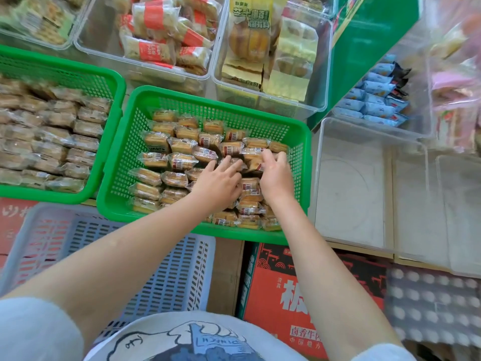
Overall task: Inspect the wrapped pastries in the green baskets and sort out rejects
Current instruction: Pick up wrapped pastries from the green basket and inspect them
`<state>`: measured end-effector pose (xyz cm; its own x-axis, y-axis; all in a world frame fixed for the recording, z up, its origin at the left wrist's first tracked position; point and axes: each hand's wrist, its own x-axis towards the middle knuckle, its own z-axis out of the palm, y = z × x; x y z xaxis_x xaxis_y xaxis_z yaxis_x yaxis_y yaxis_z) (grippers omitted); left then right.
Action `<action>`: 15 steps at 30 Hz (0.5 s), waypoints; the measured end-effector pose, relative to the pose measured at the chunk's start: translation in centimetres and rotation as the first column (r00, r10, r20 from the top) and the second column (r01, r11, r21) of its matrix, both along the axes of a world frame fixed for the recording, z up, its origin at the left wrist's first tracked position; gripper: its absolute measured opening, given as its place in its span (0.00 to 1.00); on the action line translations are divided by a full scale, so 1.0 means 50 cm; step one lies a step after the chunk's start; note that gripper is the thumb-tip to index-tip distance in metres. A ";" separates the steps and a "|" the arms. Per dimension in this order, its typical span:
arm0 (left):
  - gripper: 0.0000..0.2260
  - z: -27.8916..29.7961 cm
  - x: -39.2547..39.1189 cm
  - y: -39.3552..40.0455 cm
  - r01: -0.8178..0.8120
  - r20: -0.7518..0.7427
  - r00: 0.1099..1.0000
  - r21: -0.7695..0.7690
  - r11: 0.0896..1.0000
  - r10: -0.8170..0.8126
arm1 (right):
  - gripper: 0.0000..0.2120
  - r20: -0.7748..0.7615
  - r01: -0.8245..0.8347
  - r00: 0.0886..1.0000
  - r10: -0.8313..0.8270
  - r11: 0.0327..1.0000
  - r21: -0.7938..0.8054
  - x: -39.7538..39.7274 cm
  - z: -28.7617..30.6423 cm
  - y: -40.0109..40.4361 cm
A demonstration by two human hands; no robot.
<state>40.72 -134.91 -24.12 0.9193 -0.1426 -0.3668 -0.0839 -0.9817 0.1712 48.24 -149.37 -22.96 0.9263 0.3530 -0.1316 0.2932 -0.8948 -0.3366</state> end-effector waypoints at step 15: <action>0.25 0.037 -0.005 0.005 -0.162 -0.077 0.986 -0.221 0.962 0.149 | 0.11 -0.382 0.491 0.869 -0.316 0.657 0.572 -0.009 0.118 -0.090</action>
<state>40.46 -134.67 -22.29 0.9144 -0.0846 -0.3958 0.0837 -0.9172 0.3895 47.79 -153.88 -17.05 0.9685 0.0292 -0.2471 -0.2080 -0.4503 -0.8683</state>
